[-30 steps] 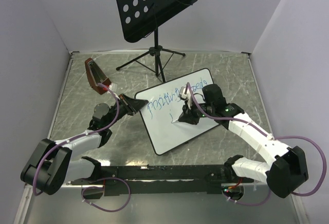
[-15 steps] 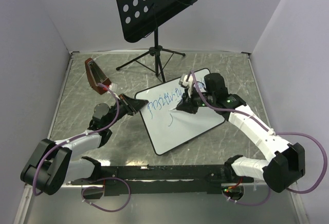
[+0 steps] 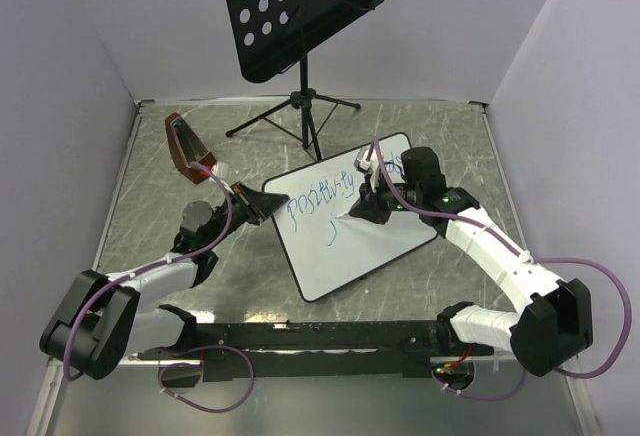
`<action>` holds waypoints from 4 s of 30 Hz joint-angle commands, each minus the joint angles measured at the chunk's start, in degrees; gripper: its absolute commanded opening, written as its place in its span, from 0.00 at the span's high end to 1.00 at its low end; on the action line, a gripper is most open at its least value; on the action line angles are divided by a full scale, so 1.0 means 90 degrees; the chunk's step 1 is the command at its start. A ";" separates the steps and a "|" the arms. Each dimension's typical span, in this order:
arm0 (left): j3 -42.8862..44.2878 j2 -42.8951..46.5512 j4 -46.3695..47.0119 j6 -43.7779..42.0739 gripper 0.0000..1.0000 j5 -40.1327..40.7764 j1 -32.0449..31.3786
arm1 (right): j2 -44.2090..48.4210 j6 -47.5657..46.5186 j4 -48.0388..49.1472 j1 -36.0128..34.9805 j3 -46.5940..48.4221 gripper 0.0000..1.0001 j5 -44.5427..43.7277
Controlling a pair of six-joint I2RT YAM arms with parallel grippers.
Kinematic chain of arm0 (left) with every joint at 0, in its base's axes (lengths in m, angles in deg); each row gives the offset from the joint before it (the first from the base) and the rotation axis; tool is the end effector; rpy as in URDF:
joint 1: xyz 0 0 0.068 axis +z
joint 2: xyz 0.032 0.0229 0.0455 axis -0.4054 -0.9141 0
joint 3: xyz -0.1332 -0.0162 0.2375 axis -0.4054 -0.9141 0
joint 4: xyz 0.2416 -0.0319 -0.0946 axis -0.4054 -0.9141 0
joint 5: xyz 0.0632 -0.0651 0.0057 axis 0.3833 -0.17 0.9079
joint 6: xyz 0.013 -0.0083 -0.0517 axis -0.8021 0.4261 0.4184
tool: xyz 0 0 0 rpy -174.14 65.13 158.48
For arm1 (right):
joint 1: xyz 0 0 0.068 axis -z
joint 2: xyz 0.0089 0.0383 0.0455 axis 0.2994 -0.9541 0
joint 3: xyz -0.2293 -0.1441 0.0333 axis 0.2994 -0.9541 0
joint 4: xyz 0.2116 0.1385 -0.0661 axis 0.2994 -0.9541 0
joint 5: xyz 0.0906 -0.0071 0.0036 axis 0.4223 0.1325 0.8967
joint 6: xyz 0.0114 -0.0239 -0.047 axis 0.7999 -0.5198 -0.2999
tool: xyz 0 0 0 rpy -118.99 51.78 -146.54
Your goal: Write a sentence on the whiteboard
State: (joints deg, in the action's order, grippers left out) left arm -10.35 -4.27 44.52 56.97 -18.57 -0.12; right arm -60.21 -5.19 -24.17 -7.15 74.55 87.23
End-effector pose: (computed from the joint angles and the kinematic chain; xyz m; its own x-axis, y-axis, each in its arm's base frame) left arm 0.2061 -0.1067 0.2178 -0.5686 -0.6056 -0.5567 0.4515 0.3360 -0.8266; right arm 0.2204 0.1258 0.2939 -0.2365 -0.3939 -0.8882 -0.9251 0.3709 0.0818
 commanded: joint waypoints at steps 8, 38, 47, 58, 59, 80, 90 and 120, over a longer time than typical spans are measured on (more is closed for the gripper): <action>0.0219 0.0041 0.0764 -0.0211 0.99 -0.0154 -0.0064 | -0.0141 0.0119 0.0325 0.0036 0.0037 1.00 -0.0231; 0.0170 0.0198 0.0608 -0.0280 0.99 -0.0124 -0.0054 | 0.0005 0.0031 -0.0133 0.0348 -0.0119 1.00 -0.0173; 0.0209 0.0129 0.0676 -0.0250 0.99 -0.0124 -0.0054 | -0.0043 -0.0067 -0.0221 0.0026 -0.0080 1.00 -0.0036; 0.0229 0.0090 0.0666 -0.0250 0.99 -0.0144 -0.0054 | -0.0336 -0.0008 -0.0046 -0.0062 0.0496 1.00 -0.0261; 0.0229 0.0090 0.0666 -0.0250 0.99 -0.0153 -0.0054 | -0.0385 -0.0008 -0.0046 -0.0072 0.0545 1.00 -0.0261; 0.0239 0.0266 0.0413 -0.0367 0.99 -0.0163 -0.0064 | 0.0484 -0.0027 -0.0153 0.0914 0.0048 1.00 0.0686; 0.0190 0.0305 0.0442 -0.0329 0.99 -0.0144 -0.0064 | 0.0563 -0.0447 0.0081 0.0944 -0.0295 1.00 0.0413; 0.0229 0.0208 0.0539 -0.0309 0.99 -0.0163 -0.0055 | 0.0025 0.0041 0.0667 0.0719 0.0018 1.00 0.0345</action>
State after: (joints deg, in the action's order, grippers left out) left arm -10.35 -2.87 43.56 55.68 -18.90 -0.40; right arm -59.38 -5.17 -21.31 0.04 71.73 90.42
